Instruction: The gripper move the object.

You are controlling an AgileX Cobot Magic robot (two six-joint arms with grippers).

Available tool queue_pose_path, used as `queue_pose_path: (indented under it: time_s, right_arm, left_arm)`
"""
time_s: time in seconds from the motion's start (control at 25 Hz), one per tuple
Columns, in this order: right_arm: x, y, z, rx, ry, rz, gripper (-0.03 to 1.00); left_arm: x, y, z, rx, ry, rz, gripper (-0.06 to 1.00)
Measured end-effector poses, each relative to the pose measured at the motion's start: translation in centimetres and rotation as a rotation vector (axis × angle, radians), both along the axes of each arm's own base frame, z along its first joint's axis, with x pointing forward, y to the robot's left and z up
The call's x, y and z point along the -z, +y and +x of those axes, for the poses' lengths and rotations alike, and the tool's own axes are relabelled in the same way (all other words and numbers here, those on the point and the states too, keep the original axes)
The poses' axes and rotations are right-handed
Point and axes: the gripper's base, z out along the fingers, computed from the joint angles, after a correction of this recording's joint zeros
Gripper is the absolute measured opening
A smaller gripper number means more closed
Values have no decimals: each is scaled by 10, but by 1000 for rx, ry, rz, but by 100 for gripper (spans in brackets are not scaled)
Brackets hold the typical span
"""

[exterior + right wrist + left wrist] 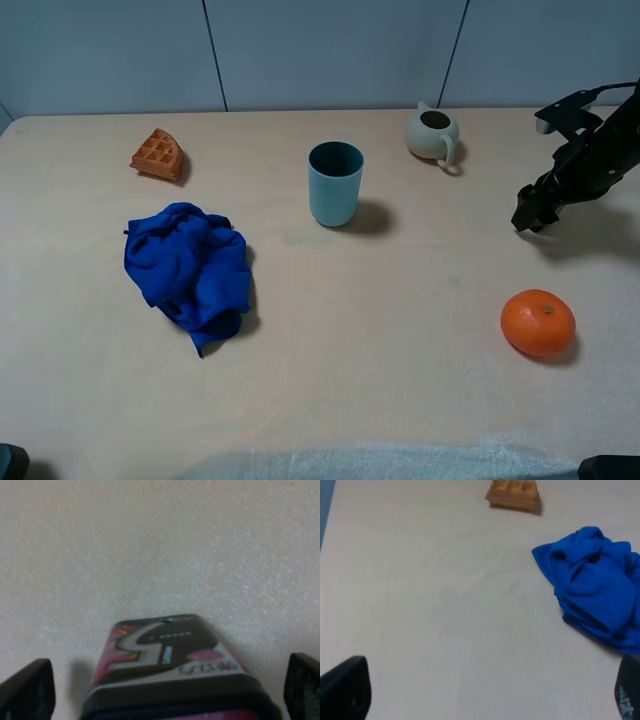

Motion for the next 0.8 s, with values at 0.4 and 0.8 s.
queue_pose_path:
  time_s: [0.4,0.8]
  right_arm:
    - [1,0,0,4,2,4,41]
    - [1,0,0,7,2,6,36]
  left_arm:
    - [0,0,0,0,0,0,99]
    - [0,0,0,0,0,0,99]
